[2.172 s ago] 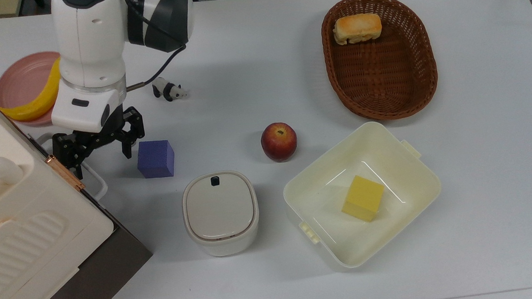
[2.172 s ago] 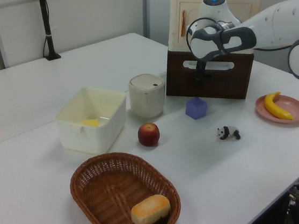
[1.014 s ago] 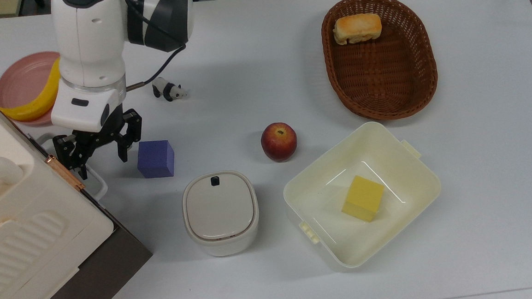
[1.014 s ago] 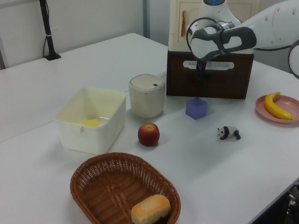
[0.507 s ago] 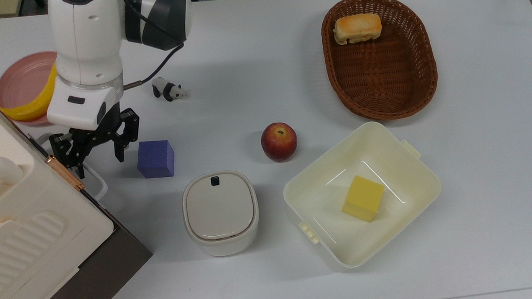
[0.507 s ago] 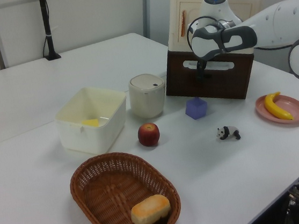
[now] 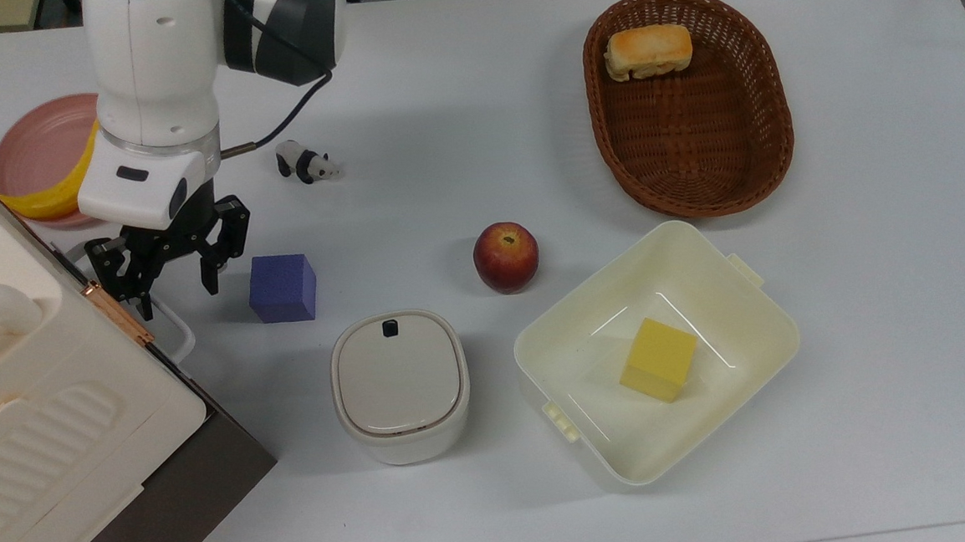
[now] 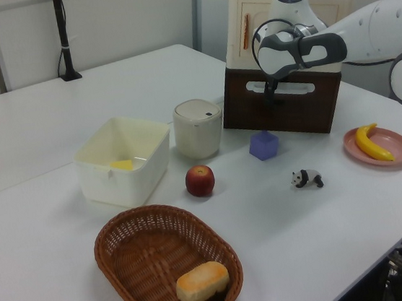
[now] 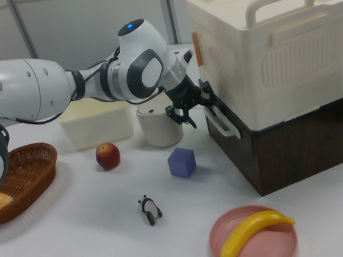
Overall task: Slide the drawer open
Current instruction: 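Pull the drawer handle outward with the gripper, sliding the drawer open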
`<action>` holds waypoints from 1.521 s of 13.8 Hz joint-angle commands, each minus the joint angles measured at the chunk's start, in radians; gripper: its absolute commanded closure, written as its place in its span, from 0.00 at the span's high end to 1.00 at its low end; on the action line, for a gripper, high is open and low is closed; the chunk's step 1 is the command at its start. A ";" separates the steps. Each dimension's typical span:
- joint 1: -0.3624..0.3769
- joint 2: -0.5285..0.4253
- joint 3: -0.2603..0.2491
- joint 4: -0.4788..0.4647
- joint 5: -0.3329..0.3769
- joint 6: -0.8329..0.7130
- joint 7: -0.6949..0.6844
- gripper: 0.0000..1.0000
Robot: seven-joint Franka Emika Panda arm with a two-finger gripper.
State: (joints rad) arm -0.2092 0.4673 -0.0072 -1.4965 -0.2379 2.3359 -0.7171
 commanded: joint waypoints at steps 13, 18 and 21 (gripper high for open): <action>0.001 -0.024 -0.005 -0.033 0.000 0.022 0.004 0.16; 0.004 -0.025 -0.005 -0.036 0.000 0.022 0.004 0.16; 0.007 -0.029 -0.003 -0.042 0.000 0.020 0.008 0.16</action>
State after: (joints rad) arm -0.2099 0.4664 -0.0092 -1.4955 -0.2381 2.3398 -0.7256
